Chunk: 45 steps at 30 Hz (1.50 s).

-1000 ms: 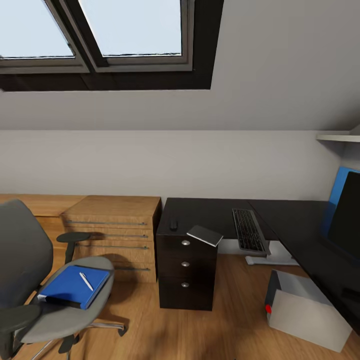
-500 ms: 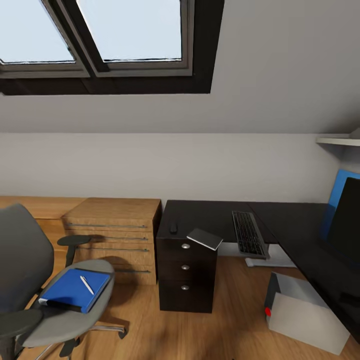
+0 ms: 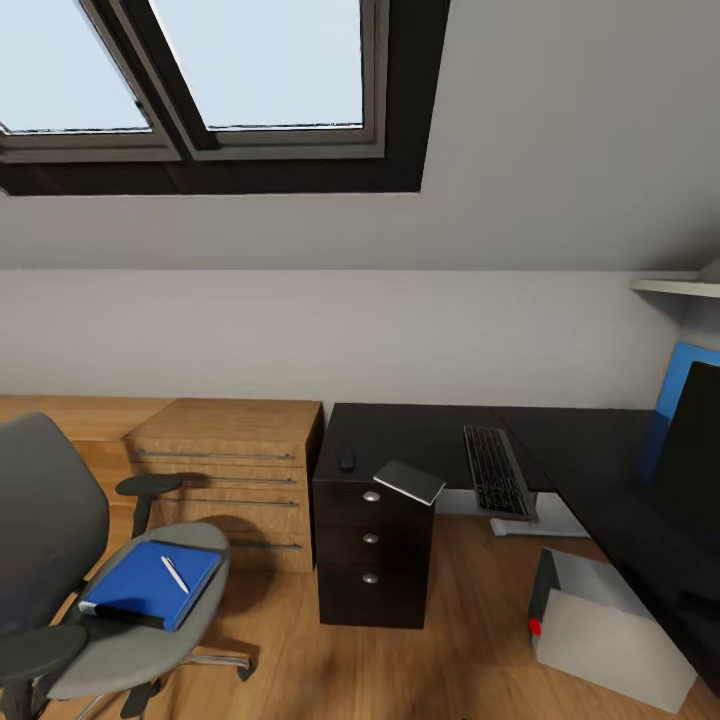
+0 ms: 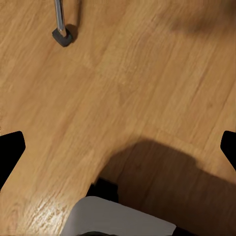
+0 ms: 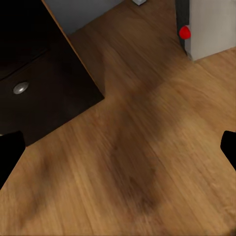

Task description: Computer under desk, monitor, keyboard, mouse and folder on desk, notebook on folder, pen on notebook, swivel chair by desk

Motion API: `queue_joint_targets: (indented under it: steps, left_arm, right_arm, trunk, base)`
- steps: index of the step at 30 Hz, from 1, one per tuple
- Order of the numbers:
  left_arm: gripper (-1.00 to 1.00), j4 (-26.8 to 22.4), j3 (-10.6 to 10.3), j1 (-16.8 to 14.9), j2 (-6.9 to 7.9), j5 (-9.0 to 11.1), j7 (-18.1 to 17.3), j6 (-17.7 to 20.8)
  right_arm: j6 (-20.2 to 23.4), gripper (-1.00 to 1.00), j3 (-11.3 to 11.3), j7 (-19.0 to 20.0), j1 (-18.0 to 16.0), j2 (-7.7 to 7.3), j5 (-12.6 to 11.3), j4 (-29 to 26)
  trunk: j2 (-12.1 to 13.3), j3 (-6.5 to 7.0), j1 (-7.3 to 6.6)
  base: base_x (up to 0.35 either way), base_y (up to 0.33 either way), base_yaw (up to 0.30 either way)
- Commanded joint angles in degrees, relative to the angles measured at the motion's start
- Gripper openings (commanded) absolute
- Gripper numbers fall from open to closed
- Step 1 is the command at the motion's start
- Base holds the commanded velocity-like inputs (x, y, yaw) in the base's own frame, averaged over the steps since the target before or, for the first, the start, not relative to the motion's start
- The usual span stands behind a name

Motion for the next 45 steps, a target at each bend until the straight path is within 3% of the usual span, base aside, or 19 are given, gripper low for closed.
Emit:
queue_joint_targets:
  steps: [1, 4, 20, 45]
  left_arm:
    - [1.00, 0.14, -0.50, 0.01, 0.06, 0.54, 0.44, -0.87]
    - [1.00, 1.25, -0.55, 0.01, 0.02, 0.48, 0.44, -3.81]
    - [1.00, 1.39, -0.56, 0.01, -0.03, 0.45, 0.44, -4.11]
    - [1.00, 1.39, -0.56, 0.01, -0.07, 0.45, 0.44, -4.09]
  right_arm:
    - [-0.16, 1.00, 0.50, -0.34, -0.04, 0.00, -0.21, 0.00]
    - [-0.15, 1.00, 0.38, -0.28, -0.02, -0.05, -0.18, 0.00]
    - [-0.14, 1.00, 0.34, -0.27, -0.03, -0.13, -0.18, 0.26]
    - [-0.14, 1.00, 0.37, -0.36, -0.04, -0.09, -0.18, 0.26]
  trunk:
    - [-0.03, -0.05, 0.00]
    - [-0.03, -0.05, 0.00]
    - [-0.03, -0.05, 0.00]
    - [-0.03, -0.37, 0.00]
  base:
    - [-0.042, -0.024, 0.000]
    - [-0.209, -0.112, 0.000]
    - [-0.146, -0.257, 0.000]
    - [-0.331, -0.013, 0.150]
